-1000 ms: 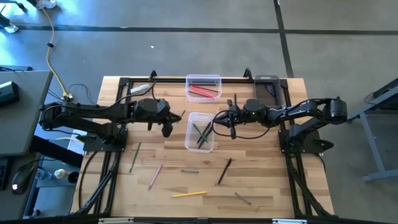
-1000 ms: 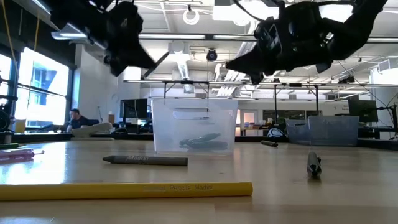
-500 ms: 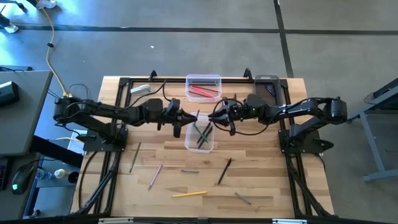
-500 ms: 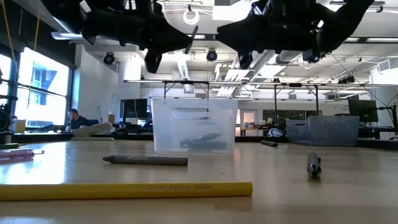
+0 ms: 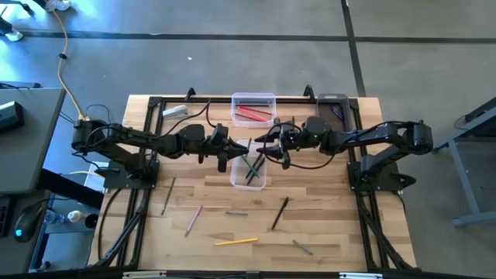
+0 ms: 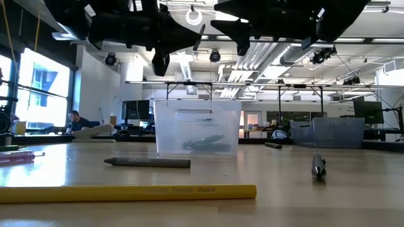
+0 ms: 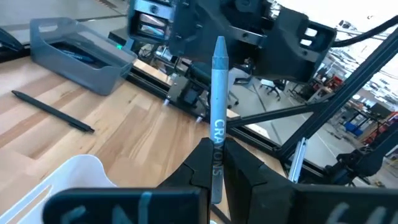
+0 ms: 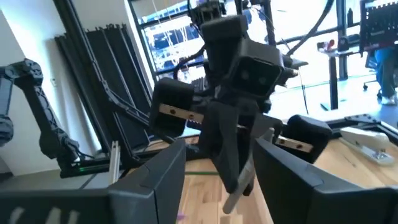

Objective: Sort crayons/erasers/pens/pencils in bins
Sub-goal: Put the gray crayon into the transparent black bin

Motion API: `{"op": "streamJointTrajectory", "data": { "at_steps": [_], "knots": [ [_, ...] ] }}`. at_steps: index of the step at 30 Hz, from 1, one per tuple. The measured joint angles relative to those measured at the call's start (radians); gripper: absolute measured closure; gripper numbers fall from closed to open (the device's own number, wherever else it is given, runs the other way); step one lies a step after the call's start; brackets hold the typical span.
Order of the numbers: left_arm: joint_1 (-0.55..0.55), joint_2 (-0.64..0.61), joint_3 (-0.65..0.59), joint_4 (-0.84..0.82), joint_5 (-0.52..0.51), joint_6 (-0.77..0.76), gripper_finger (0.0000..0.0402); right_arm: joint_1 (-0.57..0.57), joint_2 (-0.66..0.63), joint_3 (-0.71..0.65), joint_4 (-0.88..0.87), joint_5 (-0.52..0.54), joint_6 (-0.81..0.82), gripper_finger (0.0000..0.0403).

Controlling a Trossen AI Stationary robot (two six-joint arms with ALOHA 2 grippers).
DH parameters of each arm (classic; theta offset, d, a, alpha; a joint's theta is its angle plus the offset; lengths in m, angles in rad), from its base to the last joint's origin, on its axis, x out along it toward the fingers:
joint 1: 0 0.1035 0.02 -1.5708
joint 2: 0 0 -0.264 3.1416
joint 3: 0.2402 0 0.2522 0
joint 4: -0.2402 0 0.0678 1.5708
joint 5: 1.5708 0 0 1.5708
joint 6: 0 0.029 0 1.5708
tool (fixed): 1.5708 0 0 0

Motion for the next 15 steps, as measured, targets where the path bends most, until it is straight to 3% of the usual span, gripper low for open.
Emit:
{"op": "streamJointTrajectory", "data": {
  "at_steps": [15],
  "knots": [
    [-0.020, 0.000, 0.016, 0.046, 0.000, 0.016, 0.0394, 0.025, 0.094, 0.090, -0.016, 0.069, 0.027, 0.0222]
  ]
}}
